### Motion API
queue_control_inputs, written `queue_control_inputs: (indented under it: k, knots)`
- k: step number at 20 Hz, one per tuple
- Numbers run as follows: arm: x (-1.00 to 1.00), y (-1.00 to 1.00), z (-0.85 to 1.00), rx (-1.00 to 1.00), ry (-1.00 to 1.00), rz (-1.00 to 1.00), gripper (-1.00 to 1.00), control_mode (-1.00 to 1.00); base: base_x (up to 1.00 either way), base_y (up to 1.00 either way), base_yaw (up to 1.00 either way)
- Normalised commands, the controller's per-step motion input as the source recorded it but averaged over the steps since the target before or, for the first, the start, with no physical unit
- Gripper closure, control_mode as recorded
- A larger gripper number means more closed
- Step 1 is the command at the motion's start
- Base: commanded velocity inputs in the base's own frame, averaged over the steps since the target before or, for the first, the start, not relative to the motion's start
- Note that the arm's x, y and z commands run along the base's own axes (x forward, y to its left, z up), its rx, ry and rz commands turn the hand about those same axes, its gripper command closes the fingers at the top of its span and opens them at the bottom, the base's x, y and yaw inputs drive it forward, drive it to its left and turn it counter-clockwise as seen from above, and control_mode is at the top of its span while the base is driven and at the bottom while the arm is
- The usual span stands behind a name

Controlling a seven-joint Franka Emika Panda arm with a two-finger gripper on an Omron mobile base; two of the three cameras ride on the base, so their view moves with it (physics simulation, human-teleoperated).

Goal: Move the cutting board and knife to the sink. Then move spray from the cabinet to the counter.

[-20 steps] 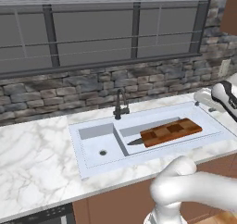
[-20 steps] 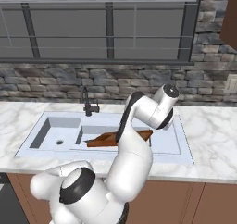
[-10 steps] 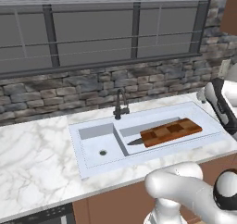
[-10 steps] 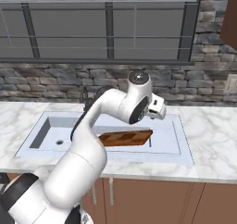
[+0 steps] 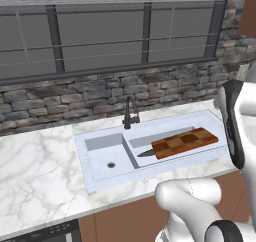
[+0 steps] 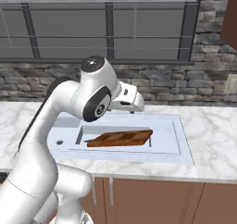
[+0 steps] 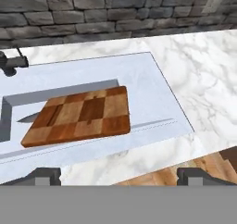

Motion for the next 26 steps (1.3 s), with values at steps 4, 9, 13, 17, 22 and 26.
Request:
queue_control_inputs:
  k: [4, 9, 13, 17, 22, 26]
  knots:
    - [-1.00, 0.87, 0.34, -0.01, -0.22, 0.00, -1.00, -1.00, 0.00, 0.00, 0.00]
    - [-0.78, 0.66, 0.01, -0.09, -0.34, -0.05, -1.00, -1.00, 0.00, 0.00, 0.00]
    - [-0.47, -0.08, 0.03, -0.05, -0.13, -0.08, -1.00, 1.00, -0.32, -0.36, -0.27]
    - [0.00, 0.00, 0.00, 0.00, 0.00, 0.00, -1.00, 1.00, -0.01, -0.08, -0.92]
    - [0.00, 0.00, 0.00, 0.00, 0.00, 0.00, -1.00, 1.00, 0.00, 0.00, -0.99]
    - [0.00, 0.00, 0.00, 0.00, 0.00, 0.00, -1.00, 1.00, 0.00, 0.00, -1.00]
